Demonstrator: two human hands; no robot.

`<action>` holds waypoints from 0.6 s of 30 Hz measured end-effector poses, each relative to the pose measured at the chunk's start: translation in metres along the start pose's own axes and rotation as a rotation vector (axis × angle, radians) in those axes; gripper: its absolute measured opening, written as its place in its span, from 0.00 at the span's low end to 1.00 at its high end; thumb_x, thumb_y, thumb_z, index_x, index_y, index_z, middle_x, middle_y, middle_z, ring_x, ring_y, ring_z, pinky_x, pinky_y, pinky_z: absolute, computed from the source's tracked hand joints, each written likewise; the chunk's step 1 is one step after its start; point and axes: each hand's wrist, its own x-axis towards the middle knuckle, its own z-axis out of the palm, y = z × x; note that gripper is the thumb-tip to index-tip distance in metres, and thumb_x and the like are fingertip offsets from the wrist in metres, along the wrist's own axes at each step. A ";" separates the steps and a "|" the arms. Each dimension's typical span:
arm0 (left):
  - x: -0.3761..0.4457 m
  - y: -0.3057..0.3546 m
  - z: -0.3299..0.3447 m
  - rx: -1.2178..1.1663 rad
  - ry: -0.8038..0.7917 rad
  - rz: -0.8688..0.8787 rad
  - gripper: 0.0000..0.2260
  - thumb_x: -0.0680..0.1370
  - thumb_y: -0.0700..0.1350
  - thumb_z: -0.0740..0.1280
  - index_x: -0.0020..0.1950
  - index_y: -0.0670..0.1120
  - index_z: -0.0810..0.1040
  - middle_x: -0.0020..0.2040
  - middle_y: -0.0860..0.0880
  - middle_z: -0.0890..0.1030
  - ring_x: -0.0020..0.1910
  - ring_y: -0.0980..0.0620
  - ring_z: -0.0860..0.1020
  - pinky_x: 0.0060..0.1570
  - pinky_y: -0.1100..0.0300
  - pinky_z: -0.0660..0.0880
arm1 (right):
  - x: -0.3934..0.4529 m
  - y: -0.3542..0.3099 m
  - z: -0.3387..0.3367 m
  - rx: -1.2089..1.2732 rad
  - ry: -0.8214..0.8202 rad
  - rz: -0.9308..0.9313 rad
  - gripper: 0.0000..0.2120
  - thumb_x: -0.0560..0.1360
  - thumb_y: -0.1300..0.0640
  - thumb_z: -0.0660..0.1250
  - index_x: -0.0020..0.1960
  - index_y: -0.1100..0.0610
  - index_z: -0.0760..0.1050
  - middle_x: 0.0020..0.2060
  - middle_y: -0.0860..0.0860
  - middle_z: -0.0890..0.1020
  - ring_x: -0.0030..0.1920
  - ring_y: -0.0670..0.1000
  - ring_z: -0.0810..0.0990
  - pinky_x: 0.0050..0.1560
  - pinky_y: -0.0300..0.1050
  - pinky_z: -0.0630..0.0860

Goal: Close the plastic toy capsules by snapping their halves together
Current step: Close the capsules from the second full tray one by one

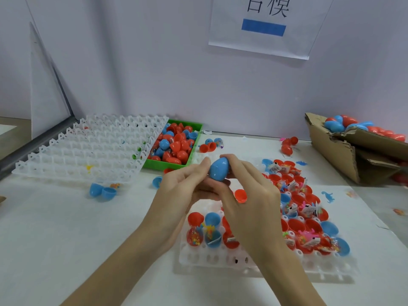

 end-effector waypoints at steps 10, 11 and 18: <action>0.004 -0.004 -0.010 0.283 0.118 0.118 0.17 0.72 0.55 0.75 0.53 0.43 0.84 0.42 0.47 0.88 0.40 0.48 0.88 0.41 0.66 0.81 | 0.002 0.003 -0.001 -0.069 -0.229 0.080 0.23 0.77 0.52 0.70 0.72 0.56 0.76 0.58 0.49 0.80 0.51 0.39 0.75 0.54 0.19 0.69; 0.006 -0.005 -0.011 0.313 0.122 0.103 0.18 0.72 0.56 0.74 0.53 0.44 0.83 0.41 0.47 0.88 0.40 0.48 0.88 0.40 0.64 0.82 | 0.002 0.003 -0.001 -0.064 -0.277 0.122 0.24 0.78 0.51 0.70 0.73 0.53 0.74 0.58 0.46 0.77 0.50 0.38 0.74 0.53 0.20 0.70; 0.012 0.000 -0.019 0.211 0.223 0.068 0.25 0.78 0.66 0.64 0.51 0.44 0.84 0.43 0.43 0.88 0.34 0.46 0.83 0.27 0.61 0.77 | 0.057 0.043 -0.039 0.712 -0.171 0.763 0.15 0.82 0.60 0.67 0.68 0.56 0.77 0.54 0.48 0.85 0.50 0.45 0.85 0.45 0.30 0.78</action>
